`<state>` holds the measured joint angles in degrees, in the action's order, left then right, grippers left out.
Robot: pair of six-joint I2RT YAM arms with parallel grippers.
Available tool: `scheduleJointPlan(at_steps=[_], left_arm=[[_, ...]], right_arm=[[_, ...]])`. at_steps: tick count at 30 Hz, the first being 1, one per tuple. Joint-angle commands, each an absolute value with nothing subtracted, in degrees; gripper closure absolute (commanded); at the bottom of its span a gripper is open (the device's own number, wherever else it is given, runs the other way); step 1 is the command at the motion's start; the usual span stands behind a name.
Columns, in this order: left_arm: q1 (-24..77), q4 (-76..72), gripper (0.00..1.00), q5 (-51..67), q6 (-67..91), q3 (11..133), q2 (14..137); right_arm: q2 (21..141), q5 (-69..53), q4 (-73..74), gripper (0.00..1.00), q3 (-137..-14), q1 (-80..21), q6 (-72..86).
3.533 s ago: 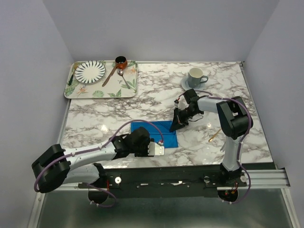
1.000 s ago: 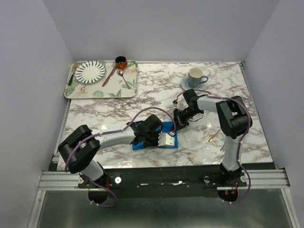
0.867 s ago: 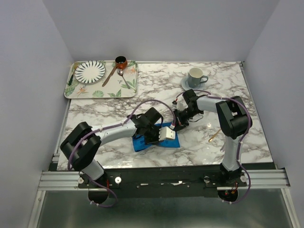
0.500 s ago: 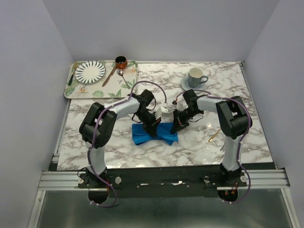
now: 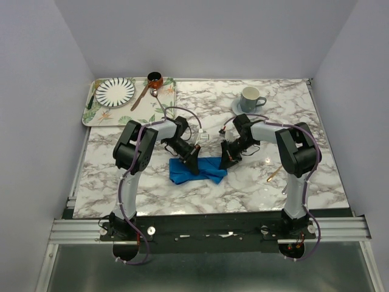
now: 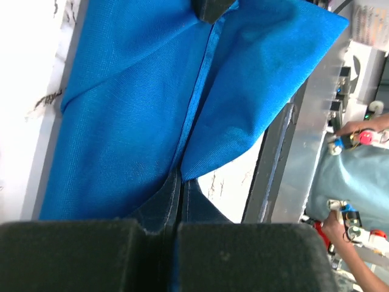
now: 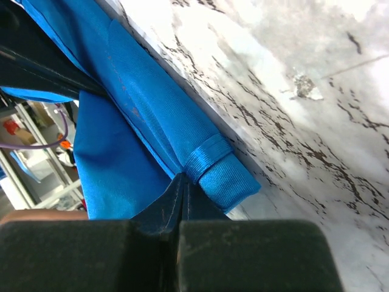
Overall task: Fold the napkin into a case and place the utensils inside
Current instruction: Fold the 2/3-rectangle-folded napkin at the center of the board.
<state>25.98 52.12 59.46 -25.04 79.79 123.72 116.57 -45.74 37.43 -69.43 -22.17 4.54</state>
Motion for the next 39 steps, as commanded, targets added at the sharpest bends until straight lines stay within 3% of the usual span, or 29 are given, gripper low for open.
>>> scheduleJointPlan(at_steps=[1,16,30,37,39], left_arm=[[25.8,52.7,1.0,63.5,-23.5,77.0,120.9],[25.8,50.9,1.0,66.9,-17.9,68.1,112.9],[22.4,51.6,1.0,64.9,-19.6,74.1,124.8],[22.3,51.3,1.0,63.5,-19.9,73.1,127.6],[22.1,51.3,1.0,63.1,-19.8,73.1,127.9]], right_arm=[[119.6,-35.8,39.0,0.94,-68.7,-23.9,-2.8],[118.6,-36.4,42.5,0.93,-69.3,-31.4,-11.0],[117.8,-35.8,43.9,0.92,-70.8,-31.3,-13.5],[113.9,-35.6,43.8,0.84,-71.7,-31.2,-13.4],[112.6,-34.7,44.0,0.76,-72.0,-31.1,-13.7]])
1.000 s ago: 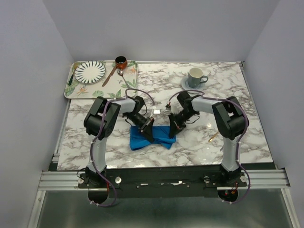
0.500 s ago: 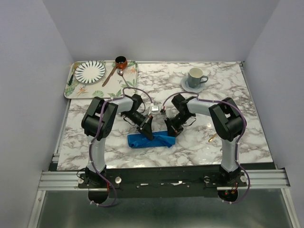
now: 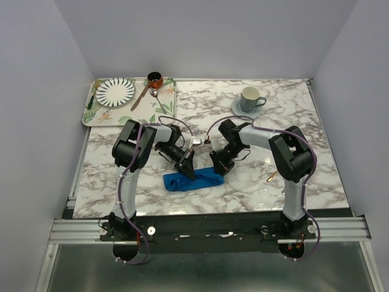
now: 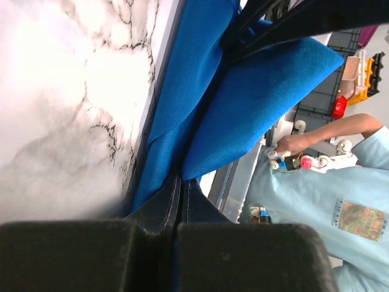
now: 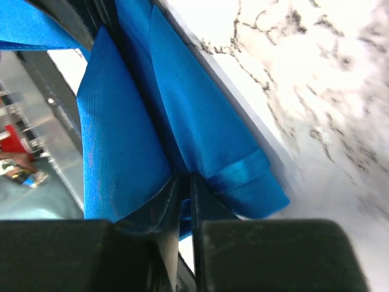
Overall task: Fold the napkin into a case and place the utensils inside
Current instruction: Fold the 2/3-rectangle-folded napkin at the center of the board.
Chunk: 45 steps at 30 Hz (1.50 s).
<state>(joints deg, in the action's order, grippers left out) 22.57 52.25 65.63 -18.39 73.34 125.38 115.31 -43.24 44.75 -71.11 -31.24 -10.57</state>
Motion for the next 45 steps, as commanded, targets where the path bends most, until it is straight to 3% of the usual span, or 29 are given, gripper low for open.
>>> scheduleJointPlan(at_steps=[1,15,25,27,34,45], left_arm=[[22.1,51.2,1.0,63.1,-19.9,73.1,128.1],[21.4,51.9,1.0,63.7,-19.5,75.5,131.0],[21.0,52.0,1.0,63.5,-19.4,76.6,132.4],[20.9,52.1,1.0,63.5,-19.5,76.7,132.5],[20.7,52.1,1.0,63.8,-19.5,76.7,132.7],[20.5,52.1,1.0,64.1,-19.2,78.0,133.2]], right_arm=[[111.1,-34.8,44.2,0.7,-72.1,-30.8,-14.0],[102.7,-44.1,42.2,0.36,-70.1,-27.1,-21.0],[97.5,-50.4,39.6,0.25,-69.1,-28.3,-28.6],[96.5,-50.4,39.4,0.15,-68.6,-29.2,-31.0],[98.2,-41.5,34.1,0.13,-67.1,-35.9,-31.4],[103.1,-35.3,33.2,0.26,-68.2,-39.3,-32.3]])
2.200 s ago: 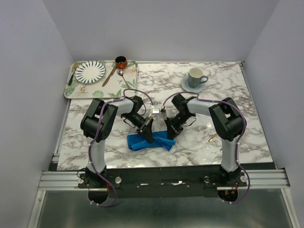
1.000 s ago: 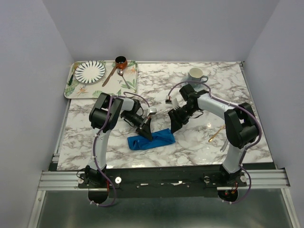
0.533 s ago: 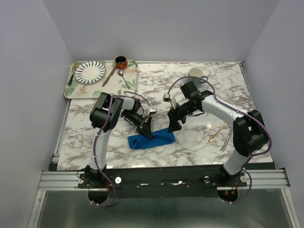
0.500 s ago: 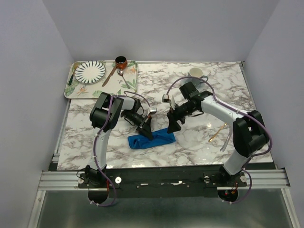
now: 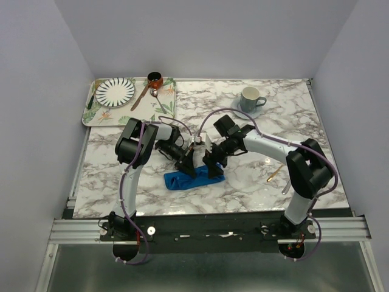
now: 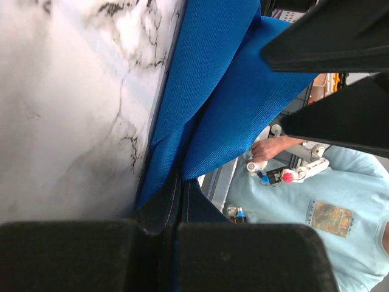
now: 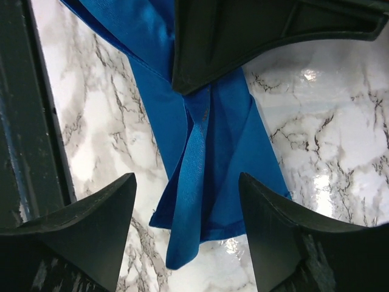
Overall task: Fold the napkin into a case and place the utensils inside
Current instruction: Fold the 2/3-rectangle-folded napkin at the center of the board.
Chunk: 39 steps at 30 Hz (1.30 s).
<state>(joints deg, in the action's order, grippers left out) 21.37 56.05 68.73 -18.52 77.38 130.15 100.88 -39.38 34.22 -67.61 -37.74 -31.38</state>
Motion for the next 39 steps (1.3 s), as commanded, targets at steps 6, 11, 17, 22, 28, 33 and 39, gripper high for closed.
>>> scheduleJointPlan(at_steps=[6,11,17,22,28,33,39], left_arm=[[20.3,52.2,1.0,64.2,-19.0,78.4,133.4],[20.3,52.2,1.0,64.6,-19.8,78.0,133.0],[20.1,52.3,0.9,65.7,-22.0,78.0,130.3],[17.1,52.6,0.71,67.6,-21.1,77.9,125.6],[9.5,53.0,0.57,67.9,-20.1,76.8,120.2],[0.7,53.0,0.55,67.9,-21.1,75.7,115.0],[-1.8,52.5,0.48,59.7,-35.0,67.8,98.2]], right_arm=[[104.8,-34.5,35.2,0.35,-69.2,-40.6,-33.4],[107.6,-32.6,36.3,0.66,-71.6,-40.7,-31.8],[112.8,-33.3,41.0,0.86,-75.8,-40.5,-29.2],[115.0,-35.3,42.1,0.99,-76.9,-39.9,-27.3],[115.1,-36.2,42.0,0.99,-76.5,-39.8,-26.6],[115.0,-38.0,41.9,0.99,-76.4,-39.5,-24.1],[116.6,-43.6,44.1,0.99,-79.4,-38.4,-19.7]])
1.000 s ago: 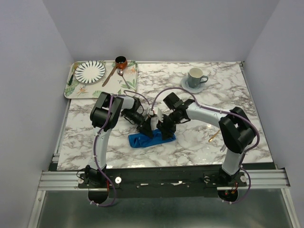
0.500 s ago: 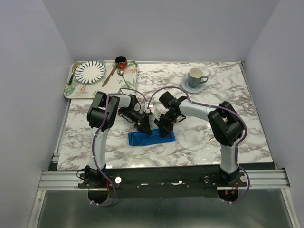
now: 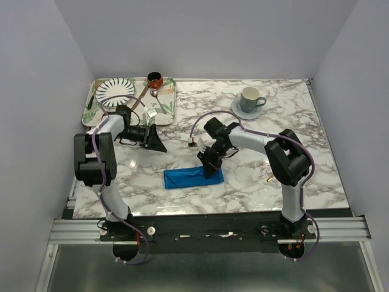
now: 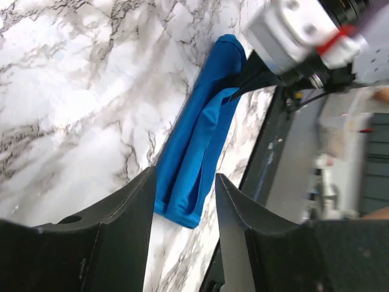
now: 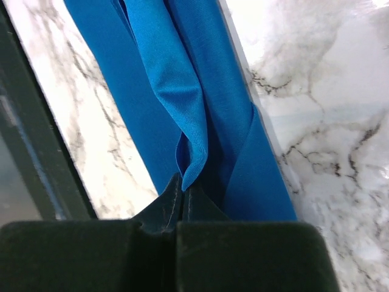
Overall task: Fold the napkin into a case and place the utensils inside
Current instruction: Fold the 2/3-rectangle-folded napkin at the center of the board.
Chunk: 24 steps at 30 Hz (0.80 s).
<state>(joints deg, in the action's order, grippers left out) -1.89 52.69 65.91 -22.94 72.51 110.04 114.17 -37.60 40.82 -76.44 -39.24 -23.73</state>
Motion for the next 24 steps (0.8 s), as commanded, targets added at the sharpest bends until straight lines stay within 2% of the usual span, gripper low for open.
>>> scheduleJointPlan(at_steps=[1,6,13,18,24], left_arm=[[-1.7,51.5,0.48,58.8,-36.7,64.7,94.2],[-0.2,47.1,0.48,53.6,-45.8,56.3,84.4],[14.5,34.2,0.45,43.2,-44.4,46.2,77.1],[24.1,26.6,0.45,35.8,-40.1,43.5,77.1],[28.6,22.9,0.45,31.8,-40.7,44.2,79.5]], right_arm=[[116.9,-44.4,44.5,0.99,-79.6,-38.4,-19.2],[119.7,-48.0,45.7,0.99,-81.0,-37.7,-16.3],[124.1,-51.4,47.6,0.99,-82.3,-35.8,-13.8],[125.8,-53.6,47.7,0.99,-82.8,-34.8,-11.8],[127.6,-55.7,48.3,0.99,-83.8,-34.4,-10.7]])
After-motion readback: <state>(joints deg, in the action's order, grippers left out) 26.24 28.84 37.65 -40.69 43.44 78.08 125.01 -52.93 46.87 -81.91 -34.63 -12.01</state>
